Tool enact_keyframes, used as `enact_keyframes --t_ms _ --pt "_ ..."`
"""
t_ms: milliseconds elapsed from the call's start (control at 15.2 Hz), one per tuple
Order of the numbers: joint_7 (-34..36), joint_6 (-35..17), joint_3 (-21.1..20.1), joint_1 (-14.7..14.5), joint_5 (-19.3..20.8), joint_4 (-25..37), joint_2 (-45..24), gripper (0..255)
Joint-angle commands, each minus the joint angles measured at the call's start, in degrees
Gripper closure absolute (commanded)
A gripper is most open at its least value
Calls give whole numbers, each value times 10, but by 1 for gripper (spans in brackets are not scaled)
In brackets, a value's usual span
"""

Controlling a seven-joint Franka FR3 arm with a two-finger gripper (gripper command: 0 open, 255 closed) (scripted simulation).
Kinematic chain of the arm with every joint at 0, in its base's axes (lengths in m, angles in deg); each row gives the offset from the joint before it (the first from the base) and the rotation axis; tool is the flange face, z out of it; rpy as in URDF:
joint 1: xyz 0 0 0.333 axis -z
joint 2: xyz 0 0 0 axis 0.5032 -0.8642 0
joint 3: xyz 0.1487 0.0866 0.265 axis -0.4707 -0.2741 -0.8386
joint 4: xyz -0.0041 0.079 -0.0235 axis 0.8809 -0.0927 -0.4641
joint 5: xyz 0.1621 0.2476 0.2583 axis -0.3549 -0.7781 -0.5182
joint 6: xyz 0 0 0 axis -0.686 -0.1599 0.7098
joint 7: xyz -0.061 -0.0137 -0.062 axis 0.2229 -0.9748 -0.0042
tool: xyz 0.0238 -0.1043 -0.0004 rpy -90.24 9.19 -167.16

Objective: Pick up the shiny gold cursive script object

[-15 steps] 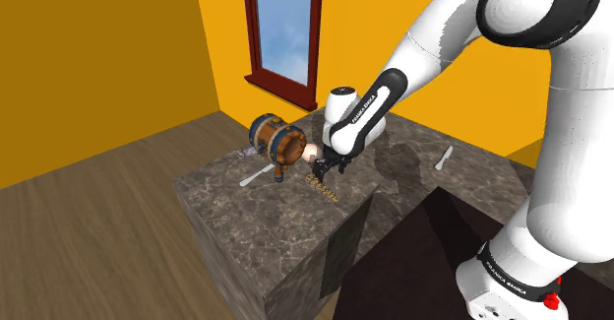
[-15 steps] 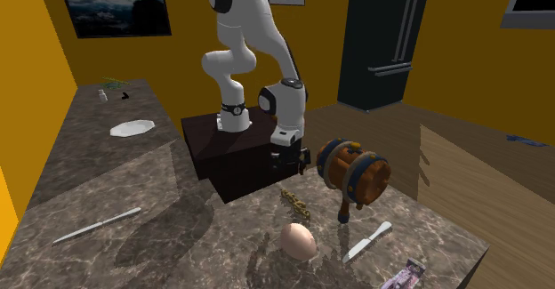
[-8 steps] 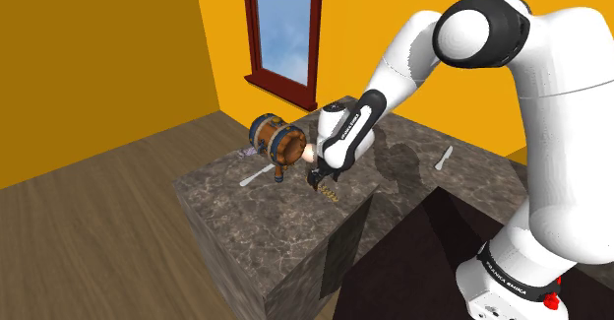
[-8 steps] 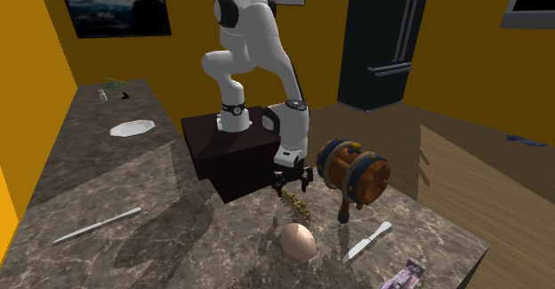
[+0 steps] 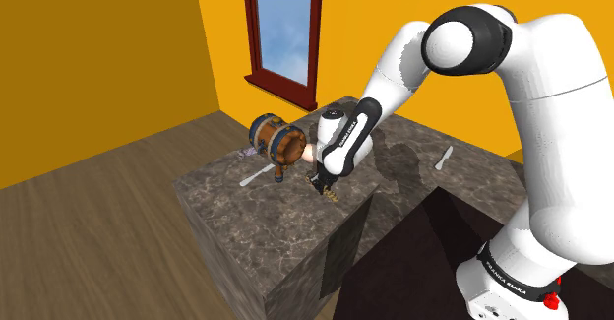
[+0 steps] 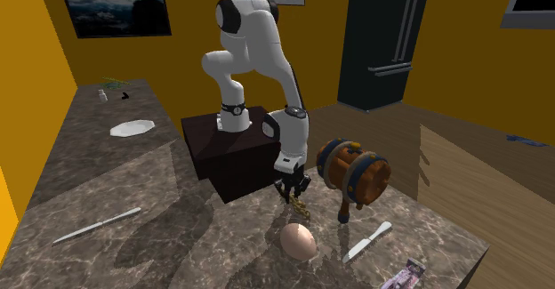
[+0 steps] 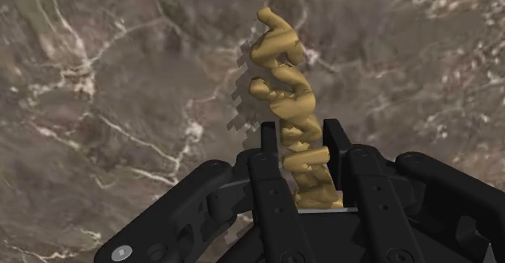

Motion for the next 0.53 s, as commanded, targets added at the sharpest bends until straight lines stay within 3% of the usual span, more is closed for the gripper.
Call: enact_keyframes --t_ms 0,462 --pt "0 0 0 0 0 0 0 255" --pt "0 3 -1 1 -1 -5 8 255"
